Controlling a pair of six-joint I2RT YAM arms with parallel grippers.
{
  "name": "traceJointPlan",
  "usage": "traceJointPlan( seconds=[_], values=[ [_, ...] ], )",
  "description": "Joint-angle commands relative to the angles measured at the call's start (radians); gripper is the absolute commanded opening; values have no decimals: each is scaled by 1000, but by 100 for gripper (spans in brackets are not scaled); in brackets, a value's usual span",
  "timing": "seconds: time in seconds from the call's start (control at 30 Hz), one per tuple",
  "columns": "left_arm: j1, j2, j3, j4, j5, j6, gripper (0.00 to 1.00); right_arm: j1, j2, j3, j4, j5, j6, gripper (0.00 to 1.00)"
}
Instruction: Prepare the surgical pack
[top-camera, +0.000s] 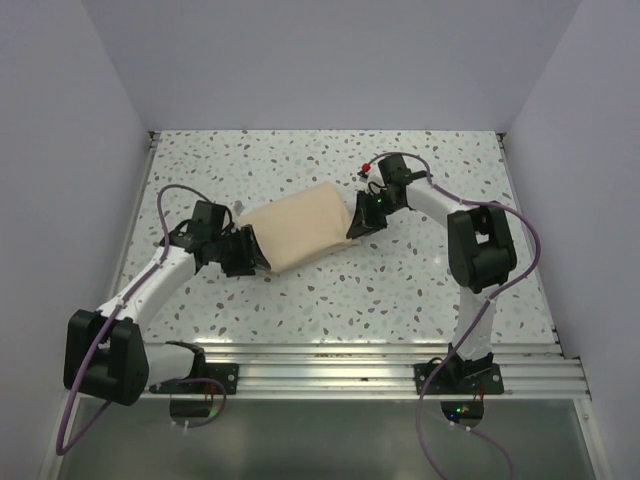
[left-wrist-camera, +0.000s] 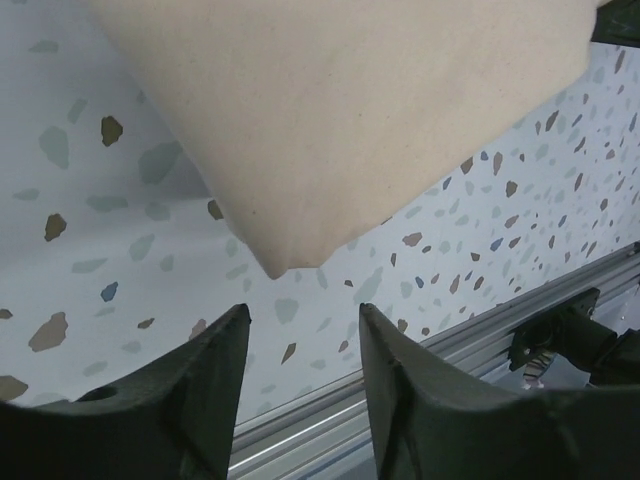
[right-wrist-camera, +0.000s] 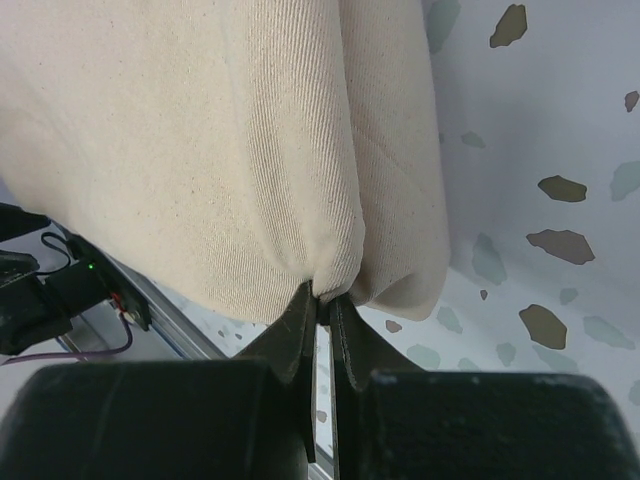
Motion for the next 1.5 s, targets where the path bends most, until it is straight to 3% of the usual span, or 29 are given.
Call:
traceJointPlan(
  seconds=[0.0,0.17,0.53,0.6,0.63,0.67,1.03,1.23,1.37,1.4,1.43,1.47],
  values=[
    [8,9,0,-31,-46,-59,54,-2,-33,8,-41,-1,-14,0],
    [8,32,-3,41,-34,-79,61,-2,-39,-11,-36,-3,-23,0],
    [8,132,9,148,3,-90,44,-4,-18,-8,-39,-3,-35,0],
    [16,138,6,162,16,-88,24,-4,-8,-5,-41,2,-35,0],
    [20,137,7,159,16,-88,4,-4,-8,-2,-42,9,-35,0],
    [31,134,3,145,16,-85,0,-4,-8,-2,-44,29,-35,0],
    [142,95,-86,118,19,-13,0,-13,13,15,-76,267,-63,0],
    [165,103,-98,127,35,7,0,-15,10,-5,-70,294,-39,0],
    [166,108,-75,130,95,16,0,-15,-4,9,-77,217,-34,3],
    [166,109,-66,119,98,25,9,-16,-22,11,-80,201,-17,7],
    [166,106,-60,102,105,33,30,-15,-30,9,-85,187,-9,11],
    [166,100,-48,95,115,40,36,-15,-39,9,-90,164,-2,19]
  ],
)
